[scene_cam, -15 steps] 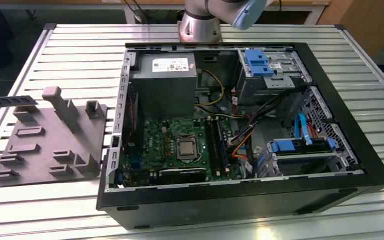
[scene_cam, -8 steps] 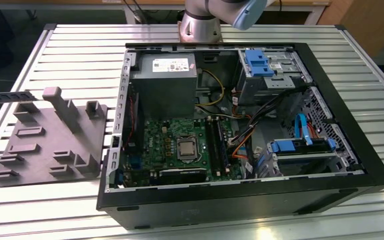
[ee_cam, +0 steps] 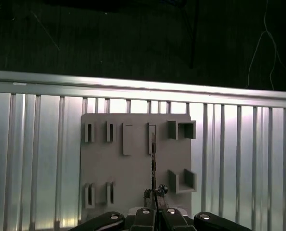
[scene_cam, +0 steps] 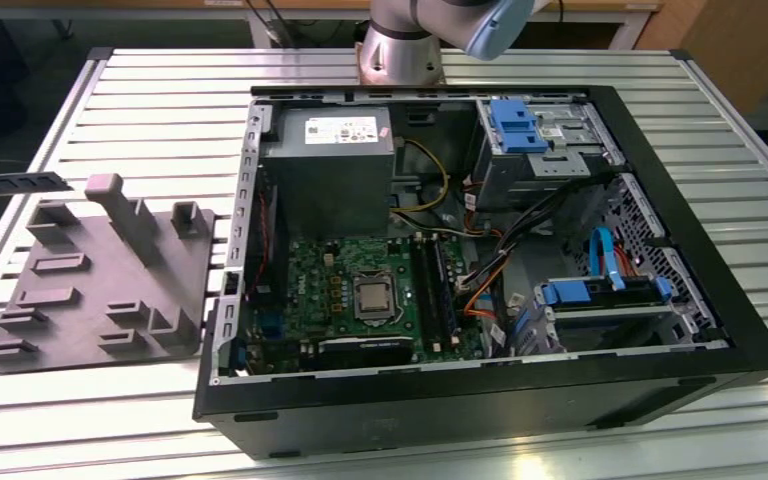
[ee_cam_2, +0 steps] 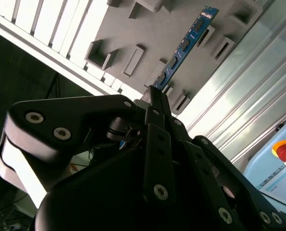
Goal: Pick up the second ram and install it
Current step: 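Pick up the second ram and move it above second insertion slot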
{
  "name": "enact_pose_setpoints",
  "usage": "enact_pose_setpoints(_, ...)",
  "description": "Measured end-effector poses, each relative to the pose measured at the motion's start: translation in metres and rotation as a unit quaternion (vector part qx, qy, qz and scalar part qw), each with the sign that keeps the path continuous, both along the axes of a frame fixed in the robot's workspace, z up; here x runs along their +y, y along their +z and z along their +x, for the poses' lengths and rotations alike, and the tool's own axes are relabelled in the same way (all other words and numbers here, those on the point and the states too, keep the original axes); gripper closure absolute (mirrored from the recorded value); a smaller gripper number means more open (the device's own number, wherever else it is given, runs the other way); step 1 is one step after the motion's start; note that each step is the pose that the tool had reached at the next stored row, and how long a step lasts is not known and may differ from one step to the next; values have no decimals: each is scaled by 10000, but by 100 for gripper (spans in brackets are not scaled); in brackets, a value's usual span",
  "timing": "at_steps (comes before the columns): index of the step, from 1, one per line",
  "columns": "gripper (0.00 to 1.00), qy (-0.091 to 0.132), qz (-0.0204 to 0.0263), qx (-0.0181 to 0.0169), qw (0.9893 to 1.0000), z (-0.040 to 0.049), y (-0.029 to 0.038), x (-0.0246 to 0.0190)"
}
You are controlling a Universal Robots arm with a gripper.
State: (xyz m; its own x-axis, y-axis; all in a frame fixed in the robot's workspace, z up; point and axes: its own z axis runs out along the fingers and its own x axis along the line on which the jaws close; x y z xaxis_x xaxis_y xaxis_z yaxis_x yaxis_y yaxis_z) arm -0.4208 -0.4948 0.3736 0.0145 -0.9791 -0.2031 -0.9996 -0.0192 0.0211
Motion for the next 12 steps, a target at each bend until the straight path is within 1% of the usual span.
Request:
enact_pose_setpoints(8, 88, 0, 96, -7, 10000, 0, 76, 0)
enact_pose_setpoints(12, 88, 0, 132, -11, 9999, 0, 116, 0)
